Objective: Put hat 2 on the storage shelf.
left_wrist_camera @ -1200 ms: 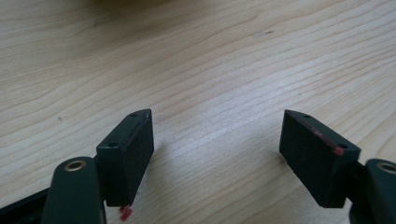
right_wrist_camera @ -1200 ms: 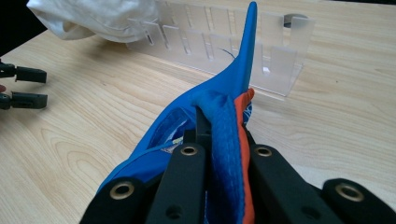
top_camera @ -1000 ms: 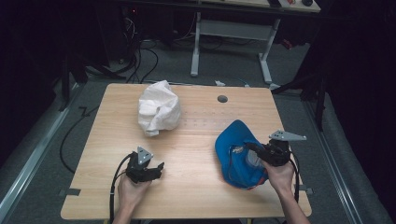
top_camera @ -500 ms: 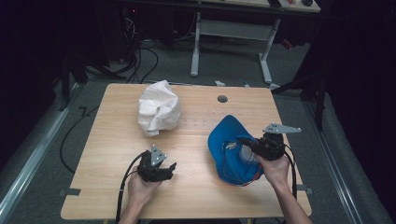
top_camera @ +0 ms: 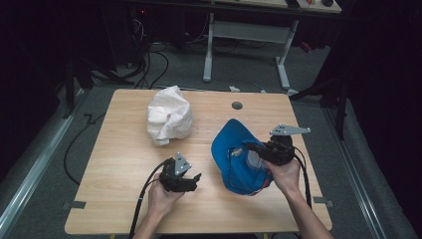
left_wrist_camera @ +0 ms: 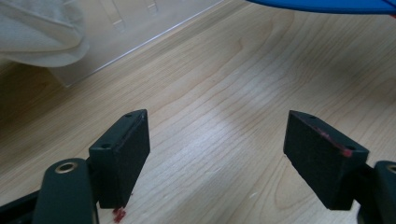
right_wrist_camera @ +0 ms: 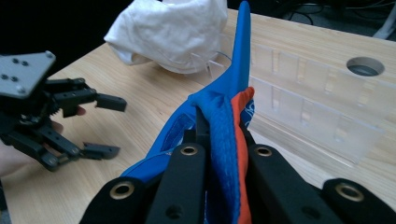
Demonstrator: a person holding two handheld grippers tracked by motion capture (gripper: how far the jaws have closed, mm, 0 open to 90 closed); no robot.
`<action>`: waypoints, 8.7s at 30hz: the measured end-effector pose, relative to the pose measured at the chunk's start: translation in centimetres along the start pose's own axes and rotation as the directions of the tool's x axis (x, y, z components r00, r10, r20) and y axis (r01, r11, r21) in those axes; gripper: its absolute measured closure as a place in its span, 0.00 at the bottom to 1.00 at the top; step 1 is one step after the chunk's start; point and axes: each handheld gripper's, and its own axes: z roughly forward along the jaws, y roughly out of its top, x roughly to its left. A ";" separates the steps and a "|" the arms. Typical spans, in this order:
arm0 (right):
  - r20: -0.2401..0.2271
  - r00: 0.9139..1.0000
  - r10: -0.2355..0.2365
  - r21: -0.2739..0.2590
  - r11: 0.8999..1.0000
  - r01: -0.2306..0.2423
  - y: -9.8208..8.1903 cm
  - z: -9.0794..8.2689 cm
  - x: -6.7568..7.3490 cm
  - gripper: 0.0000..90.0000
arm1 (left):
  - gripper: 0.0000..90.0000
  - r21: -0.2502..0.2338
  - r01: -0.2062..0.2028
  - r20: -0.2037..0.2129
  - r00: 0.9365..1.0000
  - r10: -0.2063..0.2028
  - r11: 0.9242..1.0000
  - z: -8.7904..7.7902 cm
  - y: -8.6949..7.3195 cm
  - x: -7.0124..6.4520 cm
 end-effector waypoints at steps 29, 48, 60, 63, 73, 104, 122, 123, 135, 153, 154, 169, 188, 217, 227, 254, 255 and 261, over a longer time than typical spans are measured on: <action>-0.060 0.998 -0.018 0.041 0.999 0.021 2.1 3.6 2.8 0.98 | 0.21 -0.040 0.016 0.044 0.999 -0.014 0.999 0.4 0.1 -1.8; -0.069 0.997 -0.029 0.147 0.988 0.039 1.8 4.5 3.1 0.98 | 0.24 -0.063 -0.082 0.061 0.994 0.086 0.995 -0.6 0.1 -2.5; -0.176 0.982 0.066 0.202 0.979 -0.029 1.4 4.3 1.7 0.98 | 0.32 -0.181 -0.007 0.110 0.994 0.027 0.983 -2.2 1.8 -1.8; -0.179 0.983 0.042 0.199 0.980 -0.005 1.6 4.4 2.4 0.98 | 0.35 -0.180 -0.015 0.113 0.993 0.036 0.984 -2.1 1.7 -1.9; -0.224 0.974 0.038 0.212 0.977 0.011 1.9 4.7 3.0 0.98 | 0.60 -0.132 -0.130 0.102 0.984 0.144 0.983 -1.9 0.8 -2.3; -0.185 0.968 0.168 -0.020 0.984 -0.174 2.4 2.4 -0.4 0.46 | 0.95 -0.073 -0.212 0.203 0.953 0.223 0.974 -3.2 2.7 -3.9; 0.131 0.985 0.108 -0.040 0.994 -0.104 -5.3 1.0 -3.1 0.47 | 0.95 -0.085 0.024 0.215 0.977 -0.006 0.996 -2.4 7.5 -1.7; 0.153 0.982 0.107 -0.021 0.994 -0.105 -6.3 1.3 -3.3 0.47 | 0.95 -0.085 0.032 0.213 0.977 -0.014 0.996 -2.3 7.8 -1.6; 0.369 0.928 0.043 0.094 0.992 -0.083 -12.3 3.5 -5.0 0.46 | 0.95 -0.092 0.105 0.213 0.973 -0.083 0.990 -0.2 11.6 -1.3; 0.404 0.915 0.028 0.131 0.987 -0.088 -12.6 3.9 -5.1 0.42 | 0.95 -0.165 0.233 0.166 0.964 -0.206 0.958 4.6 16.4 0.2; 0.404 0.914 0.030 0.131 0.987 -0.090 -12.6 3.9 -5.1 0.42 | 0.95 -0.167 0.239 0.164 0.964 -0.212 0.957 4.9 16.5 0.2; 0.403 0.915 0.033 0.132 0.987 -0.093 -12.6 3.9 -5.0 0.42 | 0.95 -0.170 0.292 0.100 0.955 -0.278 0.941 8.1 15.4 1.4; 0.404 0.914 0.030 0.131 0.987 -0.090 -12.6 3.9 -4.9 0.42 | 0.95 -0.218 0.345 0.064 0.938 -0.339 0.913 8.0 14.6 1.6; 0.398 0.917 0.027 0.133 0.987 -0.086 -12.6 4.0 -4.9 0.42 | 0.56 -0.138 0.268 -0.097 0.954 -0.282 0.953 8.4 11.4 2.7; 0.398 0.917 0.028 0.133 0.987 -0.088 -12.6 4.0 -4.9 0.41 | 0.38 -0.118 0.183 -0.109 0.974 -0.196 0.976 6.0 10.3 2.5; 0.398 0.917 0.033 0.133 0.987 -0.093 -12.6 4.0 -4.9 0.41 | 0.37 -0.077 0.214 -0.097 0.970 -0.221 0.974 -2.3 3.8 5.7; 0.397 0.917 0.032 0.132 0.987 -0.091 -12.6 4.0 -4.9 0.41 | 0.37 -0.078 0.221 -0.100 0.969 -0.228 0.972 -2.5 3.6 5.8; 0.398 0.917 0.033 0.132 0.987 -0.093 -12.6 4.0 -4.9 0.41 | 0.37 -0.075 0.233 -0.143 0.960 -0.242 0.970 -2.9 1.9 7.0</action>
